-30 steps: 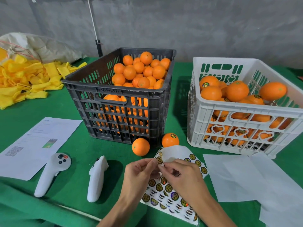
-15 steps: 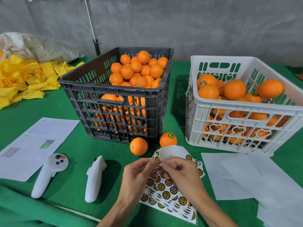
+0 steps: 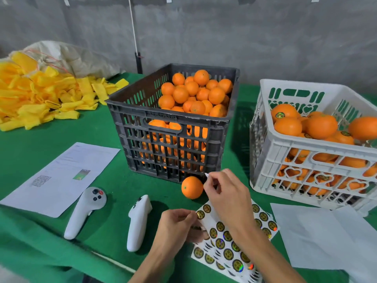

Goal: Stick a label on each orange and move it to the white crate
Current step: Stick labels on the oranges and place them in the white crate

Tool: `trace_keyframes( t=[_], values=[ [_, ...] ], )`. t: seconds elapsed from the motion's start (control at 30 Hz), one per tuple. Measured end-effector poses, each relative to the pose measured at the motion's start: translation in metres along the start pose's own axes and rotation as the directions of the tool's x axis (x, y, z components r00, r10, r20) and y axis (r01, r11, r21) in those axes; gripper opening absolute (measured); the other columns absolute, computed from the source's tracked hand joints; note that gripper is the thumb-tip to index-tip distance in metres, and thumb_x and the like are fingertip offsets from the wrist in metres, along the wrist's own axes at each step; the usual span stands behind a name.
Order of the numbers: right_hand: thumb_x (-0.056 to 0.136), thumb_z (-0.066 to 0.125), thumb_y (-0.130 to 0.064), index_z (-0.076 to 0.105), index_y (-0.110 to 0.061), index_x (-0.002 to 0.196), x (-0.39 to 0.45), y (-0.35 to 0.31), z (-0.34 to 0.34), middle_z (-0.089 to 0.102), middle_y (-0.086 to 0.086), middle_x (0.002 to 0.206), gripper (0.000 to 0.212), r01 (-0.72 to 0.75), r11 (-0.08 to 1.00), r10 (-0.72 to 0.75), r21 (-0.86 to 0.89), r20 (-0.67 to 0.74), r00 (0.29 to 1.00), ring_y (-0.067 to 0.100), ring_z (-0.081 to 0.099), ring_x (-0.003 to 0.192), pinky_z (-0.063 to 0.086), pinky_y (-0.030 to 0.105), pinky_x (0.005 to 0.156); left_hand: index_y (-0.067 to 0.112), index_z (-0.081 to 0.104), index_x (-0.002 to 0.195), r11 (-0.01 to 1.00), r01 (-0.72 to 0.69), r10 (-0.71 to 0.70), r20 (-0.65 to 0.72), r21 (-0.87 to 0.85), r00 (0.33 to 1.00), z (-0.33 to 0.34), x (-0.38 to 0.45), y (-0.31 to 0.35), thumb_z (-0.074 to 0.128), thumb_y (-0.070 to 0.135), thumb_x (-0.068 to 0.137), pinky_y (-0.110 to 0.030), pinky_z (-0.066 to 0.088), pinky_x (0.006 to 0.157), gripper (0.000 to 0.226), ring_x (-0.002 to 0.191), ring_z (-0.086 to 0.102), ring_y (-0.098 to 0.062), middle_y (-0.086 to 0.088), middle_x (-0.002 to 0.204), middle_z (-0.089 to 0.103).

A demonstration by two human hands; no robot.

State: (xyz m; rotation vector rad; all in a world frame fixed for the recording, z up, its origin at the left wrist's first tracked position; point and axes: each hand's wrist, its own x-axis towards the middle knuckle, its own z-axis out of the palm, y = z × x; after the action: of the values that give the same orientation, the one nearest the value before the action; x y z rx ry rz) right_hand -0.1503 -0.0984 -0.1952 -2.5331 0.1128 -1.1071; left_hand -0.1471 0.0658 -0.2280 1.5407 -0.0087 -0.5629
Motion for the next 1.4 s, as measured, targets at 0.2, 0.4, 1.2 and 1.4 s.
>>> trace_keyframes(
  t=[0.2,0.4,1.2,1.4],
  values=[
    [0.056,0.088,-0.004,0.071,-0.009,0.093,-0.008,-0.001,0.046,0.063,0.008,0.088,0.041,0.451,0.83,-0.388,-0.328,0.243,0.889,0.022,0.057,0.062,0.045,0.031,0.055,0.014,0.07,0.095,0.951,-0.084,0.113,-0.081,0.298,0.99,-0.022,0.005,0.002,0.059,0.028,0.106,-0.03,0.054,0.048,0.021,0.05,0.067,-0.027,-0.009,0.067,0.075],
    [0.105,0.05,-0.033,0.066,-0.017,0.125,-0.018,0.003,0.04,0.059,0.003,0.1,0.031,0.434,0.859,-0.36,-0.271,0.283,0.889,0.022,0.056,0.075,0.047,0.035,0.067,0.033,0.062,0.119,0.753,-0.368,0.521,-0.152,0.545,0.84,-0.024,0.027,0.003,0.065,0.026,0.101,-0.033,0.061,0.076,0.02,0.085,0.066,-0.004,0.007,0.119,0.063],
    [0.088,0.075,-0.051,0.046,-0.009,0.15,0.059,0.051,-0.115,0.061,0.01,0.136,0.08,-0.111,0.991,0.082,-0.075,-0.315,0.946,0.024,0.06,0.123,0.055,0.033,0.096,0.044,0.038,0.155,0.224,-0.779,0.875,0.232,0.585,0.426,0.081,0.006,0.122,0.076,0.037,0.09,-0.005,0.039,0.088,0.075,0.118,0.041,0.009,0.012,0.149,0.039],
    [0.087,0.075,-0.048,0.043,-0.015,0.152,0.106,0.119,-0.213,0.061,0.011,0.133,0.079,-0.384,0.885,0.252,-0.265,-0.421,0.871,0.03,0.055,0.12,0.048,0.043,0.095,0.034,0.036,0.159,0.169,-0.805,0.823,0.368,0.569,0.433,0.193,0.03,0.222,0.068,0.026,0.099,-0.041,0.043,0.114,0.068,0.143,0.042,-0.023,0.0,0.162,0.033]
  ],
)
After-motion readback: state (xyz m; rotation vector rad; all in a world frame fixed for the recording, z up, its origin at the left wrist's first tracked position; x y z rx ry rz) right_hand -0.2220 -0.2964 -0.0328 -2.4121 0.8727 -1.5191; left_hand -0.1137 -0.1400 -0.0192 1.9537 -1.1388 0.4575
